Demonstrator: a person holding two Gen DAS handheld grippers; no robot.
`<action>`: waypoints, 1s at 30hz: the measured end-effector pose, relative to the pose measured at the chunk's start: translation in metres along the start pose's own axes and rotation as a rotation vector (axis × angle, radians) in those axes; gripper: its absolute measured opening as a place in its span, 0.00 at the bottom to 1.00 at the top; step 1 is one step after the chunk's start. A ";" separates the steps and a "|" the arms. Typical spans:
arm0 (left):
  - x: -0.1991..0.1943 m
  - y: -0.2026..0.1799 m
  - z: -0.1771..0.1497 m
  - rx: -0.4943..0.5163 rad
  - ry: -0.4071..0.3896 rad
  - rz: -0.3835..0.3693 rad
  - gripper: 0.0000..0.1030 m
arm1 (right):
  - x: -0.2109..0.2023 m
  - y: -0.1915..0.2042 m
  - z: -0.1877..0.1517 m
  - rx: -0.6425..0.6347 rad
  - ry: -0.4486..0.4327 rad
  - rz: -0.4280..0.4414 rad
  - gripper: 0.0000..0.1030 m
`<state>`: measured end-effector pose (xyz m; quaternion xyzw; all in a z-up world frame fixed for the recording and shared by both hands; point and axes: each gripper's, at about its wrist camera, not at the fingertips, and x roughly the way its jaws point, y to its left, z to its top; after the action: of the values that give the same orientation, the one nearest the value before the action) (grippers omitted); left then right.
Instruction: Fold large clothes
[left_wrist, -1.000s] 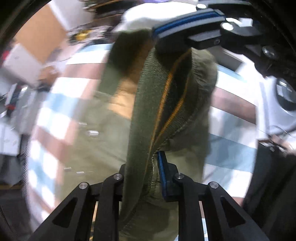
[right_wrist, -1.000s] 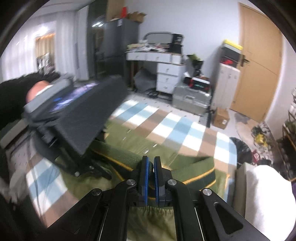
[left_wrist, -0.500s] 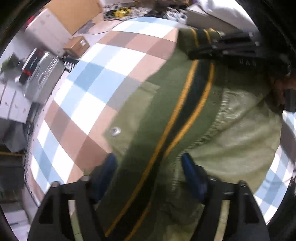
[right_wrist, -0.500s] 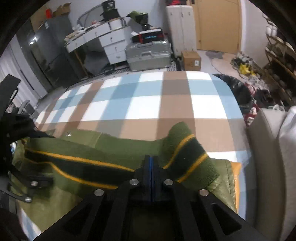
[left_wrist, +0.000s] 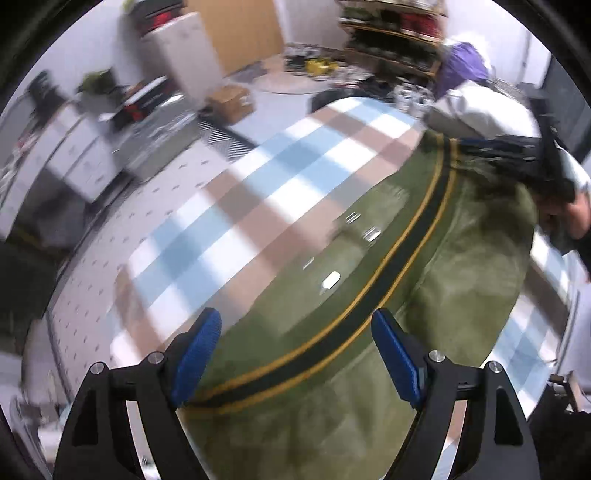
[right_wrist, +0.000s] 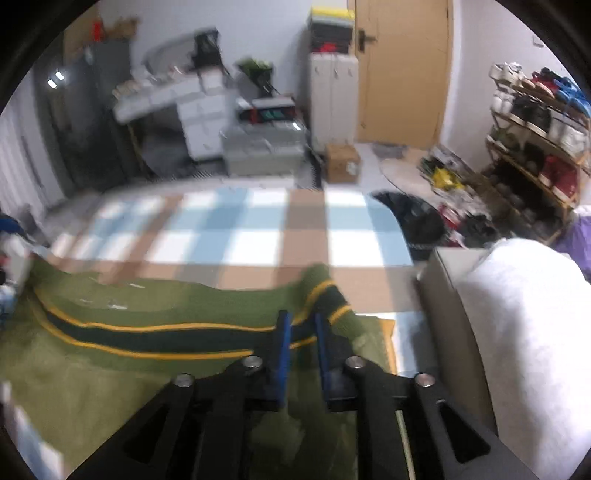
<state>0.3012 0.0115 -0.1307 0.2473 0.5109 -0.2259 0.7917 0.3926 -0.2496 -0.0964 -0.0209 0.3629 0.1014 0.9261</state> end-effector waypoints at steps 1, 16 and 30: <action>0.000 0.002 -0.004 -0.007 0.007 0.015 0.78 | -0.013 0.007 -0.001 -0.022 -0.020 0.029 0.29; -0.012 0.072 -0.089 -0.358 0.095 -0.068 0.78 | 0.015 0.216 0.012 -0.561 0.155 0.531 0.67; -0.059 0.015 -0.186 -0.572 -0.262 -0.121 0.78 | 0.069 0.284 0.003 -0.791 0.330 0.527 0.06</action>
<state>0.1590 0.1447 -0.1404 -0.0472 0.4613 -0.1495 0.8733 0.3860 0.0405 -0.1312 -0.2938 0.4311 0.4572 0.7203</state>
